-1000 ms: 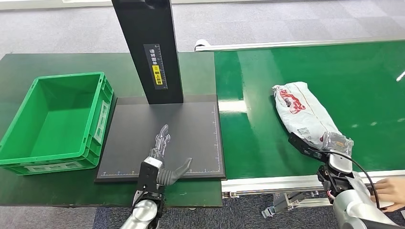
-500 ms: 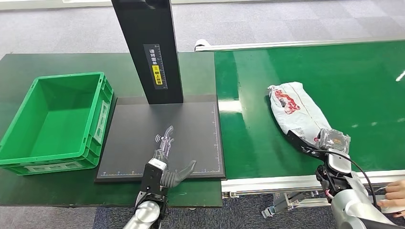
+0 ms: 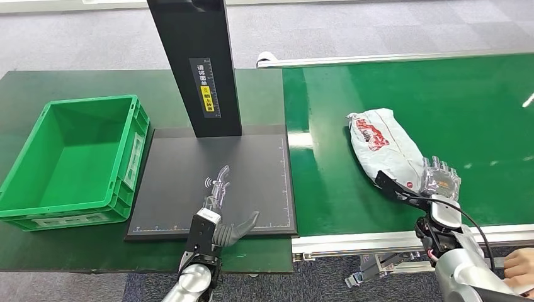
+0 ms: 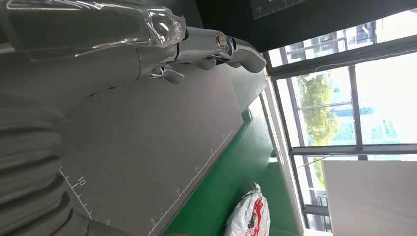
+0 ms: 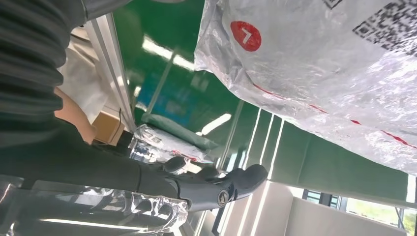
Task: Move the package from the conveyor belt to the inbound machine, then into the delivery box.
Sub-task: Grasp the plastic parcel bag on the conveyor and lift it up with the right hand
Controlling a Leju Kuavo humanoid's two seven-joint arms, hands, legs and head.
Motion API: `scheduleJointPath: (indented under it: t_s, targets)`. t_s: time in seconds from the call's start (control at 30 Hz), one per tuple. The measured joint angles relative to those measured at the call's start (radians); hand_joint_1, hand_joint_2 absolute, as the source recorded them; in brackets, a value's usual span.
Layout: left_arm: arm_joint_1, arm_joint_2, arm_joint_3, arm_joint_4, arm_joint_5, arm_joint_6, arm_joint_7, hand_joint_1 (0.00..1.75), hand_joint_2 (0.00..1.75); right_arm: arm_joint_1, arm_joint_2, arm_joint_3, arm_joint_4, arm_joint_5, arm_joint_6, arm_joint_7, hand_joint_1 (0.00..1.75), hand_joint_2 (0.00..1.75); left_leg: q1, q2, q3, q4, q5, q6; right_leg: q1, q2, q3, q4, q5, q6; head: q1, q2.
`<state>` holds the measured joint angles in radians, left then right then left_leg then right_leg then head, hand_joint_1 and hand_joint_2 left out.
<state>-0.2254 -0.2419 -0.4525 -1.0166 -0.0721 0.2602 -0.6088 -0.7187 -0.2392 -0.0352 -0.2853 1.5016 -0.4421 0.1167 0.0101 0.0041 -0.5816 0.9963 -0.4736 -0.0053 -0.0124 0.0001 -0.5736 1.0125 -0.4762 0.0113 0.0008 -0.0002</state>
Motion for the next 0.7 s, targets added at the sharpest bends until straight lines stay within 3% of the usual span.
scheduleJointPath:
  t_s: [0.33, 0.7]
  targets:
    - [0.000, 0.000, 0.000, 0.000, -0.001, 0.002, 0.000, 0.00, 1.75, -0.005, 0.004, 0.000, 0.000, -0.005, 0.000, -0.008, 0.00, 1.75, 0.000, 0.000, 0.000, 0.000, 0.000, 0.000, 0.000, 0.000, 0.000, 0.000, 0.000, 0.000, 0.000, 0.000]
    - [0.000, 0.000, 0.000, 0.004, -0.002, -0.002, -0.010, 0.00, 1.75, -0.015, 0.064, -0.063, 0.000, -0.135, 0.021, -0.180, 0.00, 1.75, 0.000, 0.000, 0.000, 0.000, 0.000, 0.000, 0.000, 0.000, 0.000, 0.000, 0.000, 0.000, 0.000, 0.000]
